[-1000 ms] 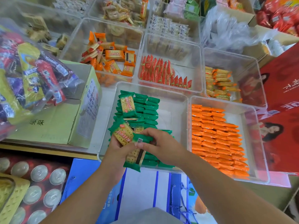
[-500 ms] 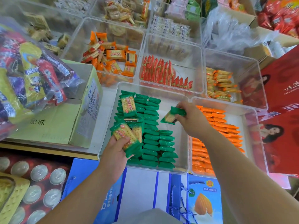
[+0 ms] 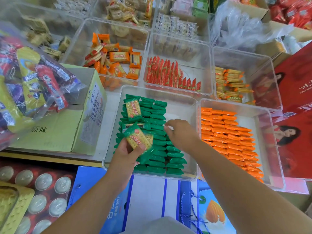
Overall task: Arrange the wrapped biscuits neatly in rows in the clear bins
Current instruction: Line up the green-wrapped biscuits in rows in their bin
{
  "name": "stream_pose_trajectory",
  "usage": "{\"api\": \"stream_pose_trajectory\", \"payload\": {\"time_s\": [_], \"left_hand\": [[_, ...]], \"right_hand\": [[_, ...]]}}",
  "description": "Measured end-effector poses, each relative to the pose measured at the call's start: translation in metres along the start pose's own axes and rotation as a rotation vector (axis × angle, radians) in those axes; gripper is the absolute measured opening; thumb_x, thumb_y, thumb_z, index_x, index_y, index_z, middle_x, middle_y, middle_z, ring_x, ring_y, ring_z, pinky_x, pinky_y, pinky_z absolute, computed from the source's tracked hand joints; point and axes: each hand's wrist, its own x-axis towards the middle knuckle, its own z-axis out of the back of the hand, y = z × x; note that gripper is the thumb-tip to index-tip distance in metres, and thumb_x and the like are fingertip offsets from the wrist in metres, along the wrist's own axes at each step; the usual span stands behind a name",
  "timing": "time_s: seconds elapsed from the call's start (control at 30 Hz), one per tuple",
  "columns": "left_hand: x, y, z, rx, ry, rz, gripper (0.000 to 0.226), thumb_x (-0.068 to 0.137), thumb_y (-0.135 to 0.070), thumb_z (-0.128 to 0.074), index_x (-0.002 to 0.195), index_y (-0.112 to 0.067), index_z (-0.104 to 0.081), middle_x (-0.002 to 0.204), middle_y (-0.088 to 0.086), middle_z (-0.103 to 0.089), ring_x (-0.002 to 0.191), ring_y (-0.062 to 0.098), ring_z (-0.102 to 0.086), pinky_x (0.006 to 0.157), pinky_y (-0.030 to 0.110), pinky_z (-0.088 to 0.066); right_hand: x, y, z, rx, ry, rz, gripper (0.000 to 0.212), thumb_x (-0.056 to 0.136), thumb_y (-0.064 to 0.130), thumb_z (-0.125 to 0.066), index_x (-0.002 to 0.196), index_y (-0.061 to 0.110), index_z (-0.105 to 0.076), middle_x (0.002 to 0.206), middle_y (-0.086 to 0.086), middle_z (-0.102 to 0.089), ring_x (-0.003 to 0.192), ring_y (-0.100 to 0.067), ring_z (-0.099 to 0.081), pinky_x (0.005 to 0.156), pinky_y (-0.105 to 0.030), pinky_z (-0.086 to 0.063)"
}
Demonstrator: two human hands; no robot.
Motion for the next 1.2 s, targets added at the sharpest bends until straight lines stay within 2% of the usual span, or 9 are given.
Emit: {"api": "stream_pose_trajectory", "payload": {"time_s": [0.13,0.27,0.37,0.47,0.53,0.63,0.8,0.97,1.2], "left_hand": [[0.001,0.0,-0.012,0.034,0.036,-0.095,0.047,0.085,-0.01,-0.08,0.116,-0.041,-0.062,0.11,0.0,-0.075,0.106,0.023,-0.07,0.086,0.042,-0.056],[0.004,-0.003,-0.019,0.204,0.055,-0.127,0.076,0.076,-0.009,-0.088,0.133,-0.045,-0.054,0.094,-0.01,-0.069,0.087,0.013,-0.068,0.08,0.032,-0.06],[0.007,-0.007,-0.025,0.284,0.063,-0.137,0.058,0.072,-0.012,-0.092,0.118,-0.037,-0.067,0.089,-0.015,-0.072,0.078,0.005,-0.066,0.069,0.02,-0.055],[0.009,-0.008,-0.025,0.351,0.081,-0.128,0.031,0.074,-0.02,-0.091,0.095,-0.037,-0.076,0.082,-0.005,-0.073,0.068,0.004,-0.061,0.061,0.017,-0.05],[0.01,-0.006,-0.021,0.346,0.049,-0.111,0.019,0.084,-0.026,-0.083,0.093,-0.041,-0.075,0.087,-0.004,-0.073,0.071,0.005,-0.061,0.063,0.02,-0.05],[0.01,-0.002,-0.013,0.285,-0.022,-0.088,0.022,0.095,-0.024,-0.071,0.092,-0.046,-0.074,0.094,-0.006,-0.071,0.08,0.006,-0.062,0.071,0.021,-0.05],[0.007,0.001,0.002,0.279,-0.081,-0.086,0.024,0.098,-0.019,-0.065,0.094,-0.042,-0.072,0.09,-0.006,-0.069,0.077,0.003,-0.059,0.078,0.028,-0.045],[0.005,0.003,0.011,0.219,-0.089,-0.117,0.027,0.099,-0.015,-0.064,0.093,-0.04,-0.072,0.088,-0.004,-0.069,0.08,0.003,-0.061,0.083,0.027,-0.046],[0.005,0.003,0.011,0.351,0.016,-0.159,0.032,0.099,-0.012,-0.063,0.094,-0.043,-0.068,0.081,-0.014,-0.065,0.079,0.003,-0.058,0.075,0.012,-0.047]], "right_hand": [[-0.029,0.031,0.011,0.622,0.179,0.045,0.07,0.077,0.078,-0.054,0.131,0.034,-0.058,0.118,0.019,-0.062,0.099,0.005,-0.059,0.083,-0.023,-0.05],[-0.038,0.026,0.014,0.652,0.171,0.08,0.047,0.085,0.044,-0.076,0.129,0.037,-0.06,0.123,0.012,-0.062,0.099,-0.008,-0.065,0.089,-0.034,-0.054],[-0.041,0.017,0.02,0.746,0.138,0.018,0.039,0.082,0.032,-0.082,0.118,0.034,-0.067,0.128,0.007,-0.061,0.11,-0.015,-0.065,0.096,-0.044,-0.055],[-0.039,0.004,0.029,0.92,0.108,-0.001,0.024,0.082,0.02,-0.083,0.098,0.032,-0.069,0.111,0.007,-0.07,0.096,-0.016,-0.071,0.076,-0.036,-0.06],[-0.035,-0.006,0.038,0.993,0.047,-0.022,0.02,0.085,0.014,-0.079,0.097,0.022,-0.065,0.1,0.002,-0.073,0.082,-0.015,-0.073,0.062,-0.027,-0.055],[-0.023,-0.019,0.049,1.01,-0.146,-0.134,0.024,0.086,0.005,-0.075,0.102,0.015,-0.06,0.098,-0.007,-0.073,0.085,-0.022,-0.072,0.066,-0.031,-0.06],[0.001,-0.026,0.047,0.639,-0.289,-0.154,0.024,0.088,0.01,-0.068,0.1,0.029,-0.057,0.098,0.004,-0.066,0.082,-0.016,-0.065,0.06,-0.033,-0.056],[0.02,-0.02,0.024,0.094,0.029,-0.081,0.026,0.086,0.006,-0.06,0.101,0.026,-0.052,0.099,-0.004,-0.065,0.077,-0.02,-0.058,0.062,-0.036,-0.053],[0.034,-0.017,-0.002,-0.073,0.196,-0.084,0.041,0.096,0.011,-0.049,0.136,0.023,-0.056,0.131,-0.01,-0.057,0.108,-0.03,-0.058,0.079,-0.031,-0.044]]}}
